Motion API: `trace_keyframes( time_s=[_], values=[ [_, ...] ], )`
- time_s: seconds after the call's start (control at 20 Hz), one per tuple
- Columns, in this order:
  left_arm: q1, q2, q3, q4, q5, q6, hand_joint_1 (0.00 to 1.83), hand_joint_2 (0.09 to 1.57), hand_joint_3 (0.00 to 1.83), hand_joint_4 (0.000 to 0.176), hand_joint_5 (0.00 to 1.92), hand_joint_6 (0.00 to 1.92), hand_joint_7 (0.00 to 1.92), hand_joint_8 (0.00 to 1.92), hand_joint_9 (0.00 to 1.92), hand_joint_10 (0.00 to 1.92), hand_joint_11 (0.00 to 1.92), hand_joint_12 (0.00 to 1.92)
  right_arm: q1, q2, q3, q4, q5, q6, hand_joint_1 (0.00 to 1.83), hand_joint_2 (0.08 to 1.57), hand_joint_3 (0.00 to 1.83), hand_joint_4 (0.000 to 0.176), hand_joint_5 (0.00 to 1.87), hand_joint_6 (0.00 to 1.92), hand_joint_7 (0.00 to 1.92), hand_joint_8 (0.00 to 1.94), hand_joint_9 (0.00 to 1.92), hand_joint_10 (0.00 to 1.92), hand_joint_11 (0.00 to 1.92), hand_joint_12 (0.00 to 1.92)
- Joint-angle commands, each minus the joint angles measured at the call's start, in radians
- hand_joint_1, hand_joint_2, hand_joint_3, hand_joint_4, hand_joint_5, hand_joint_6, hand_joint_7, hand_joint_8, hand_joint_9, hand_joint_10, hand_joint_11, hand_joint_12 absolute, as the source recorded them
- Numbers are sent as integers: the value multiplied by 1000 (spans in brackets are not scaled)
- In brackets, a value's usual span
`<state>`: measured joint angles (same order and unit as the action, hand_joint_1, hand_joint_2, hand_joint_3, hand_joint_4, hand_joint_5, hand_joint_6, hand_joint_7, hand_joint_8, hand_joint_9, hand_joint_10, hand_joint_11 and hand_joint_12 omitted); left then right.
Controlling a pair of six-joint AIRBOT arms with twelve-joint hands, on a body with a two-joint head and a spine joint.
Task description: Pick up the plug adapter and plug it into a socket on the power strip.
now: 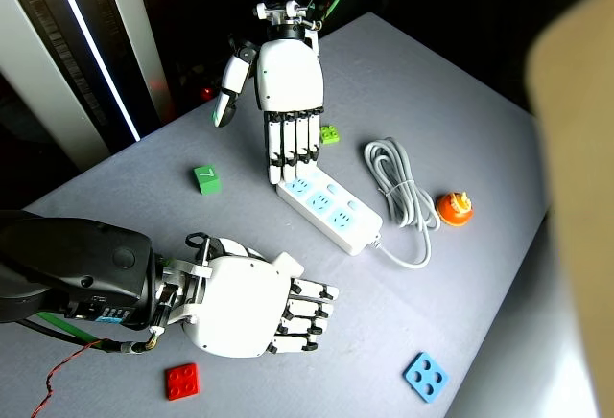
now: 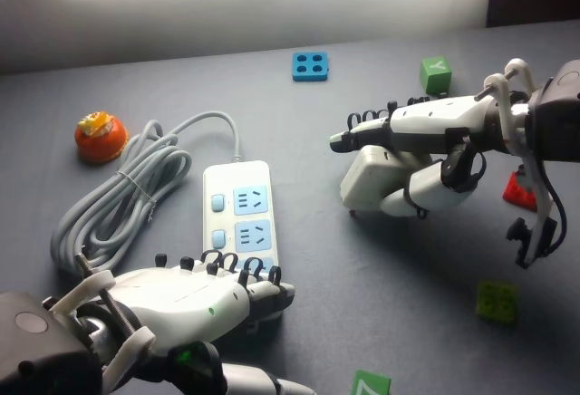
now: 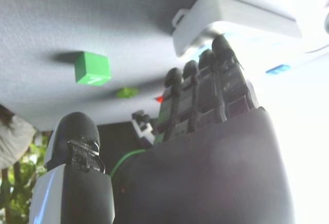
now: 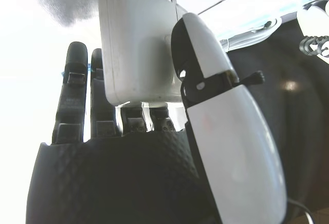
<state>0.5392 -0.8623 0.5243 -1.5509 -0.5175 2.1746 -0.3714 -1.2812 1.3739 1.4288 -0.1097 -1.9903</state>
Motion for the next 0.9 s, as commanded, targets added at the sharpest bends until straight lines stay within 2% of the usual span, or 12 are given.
trace_keyframes(
  time_s=[0.0,0.1,0.15,0.25,0.35,0.4,0.45,0.5,0.55,0.6,0.7,0.85],
  values=[
    [1,9,3,32,-19,0,236,1183,1,0,121,0,92,1,83,3,0,325,8,6,2,17,11,2,1003,1264,2,0,201,11,196,10,195,9,0,667],
    [17,7,0,32,-23,1,224,1186,0,0,115,2,82,1,74,2,0,307,10,7,2,17,8,0,1053,1271,1,0,267,14,262,14,257,14,0,798],
    [24,4,0,32,-28,1,211,1191,1,0,100,0,60,0,54,0,0,271,10,8,2,17,8,0,1091,1256,0,0,348,13,368,13,358,17,29,926],
    [36,-3,0,32,-33,1,205,1191,1,0,102,1,61,1,59,2,0,290,11,10,2,17,7,0,1191,1212,0,0,524,12,590,13,591,27,203,1011],
    [43,-11,-1,32,-37,1,177,1193,1,0,94,1,64,1,64,2,0,333,15,12,2,17,5,0,1162,1246,1,0,667,23,749,16,777,49,369,1144],
    [43,-12,-1,32,-37,2,181,1194,1,0,86,1,59,1,61,0,0,320,18,13,2,17,4,0,1166,1232,0,0,678,1136,845,935,893,63,461,1194],
    [43,-13,-1,32,-38,4,178,1197,1,0,75,2,45,4,47,4,0,261,20,15,2,17,2,0,1169,1234,1,0,678,1290,848,1238,1026,133,567,1327],
    [43,-15,-1,32,-41,6,188,1198,1,0,76,2,37,1,37,1,0,221,25,18,1,17,-4,-1,1190,1221,0,0,702,1256,881,1280,1024,388,631,1417],
    [46,-17,-1,32,-44,10,195,1195,0,0,85,4,45,3,45,3,0,235,30,21,1,17,-9,-3,1216,1212,0,0,693,1235,916,1274,928,768,630,1542],
    [52,-17,-1,32,-47,10,199,1194,0,0,87,2,45,2,45,2,0,224,36,26,-2,17,-10,-13,1231,1189,2,0,730,1179,953,1226,884,954,650,1568],
    [59,-17,-1,32,-57,10,200,1195,1,0,96,2,52,1,49,1,0,223,47,34,-6,16,-14,-38,1225,1205,1,0,714,1190,916,1302,822,1142,651,1604],
    [51,-10,-3,32,-64,10,198,1194,0,0,93,0,54,0,54,1,0,226,59,44,-10,16,-18,-57,1217,1208,0,0,724,1179,901,1322,770,1206,616,1644]
  ],
)
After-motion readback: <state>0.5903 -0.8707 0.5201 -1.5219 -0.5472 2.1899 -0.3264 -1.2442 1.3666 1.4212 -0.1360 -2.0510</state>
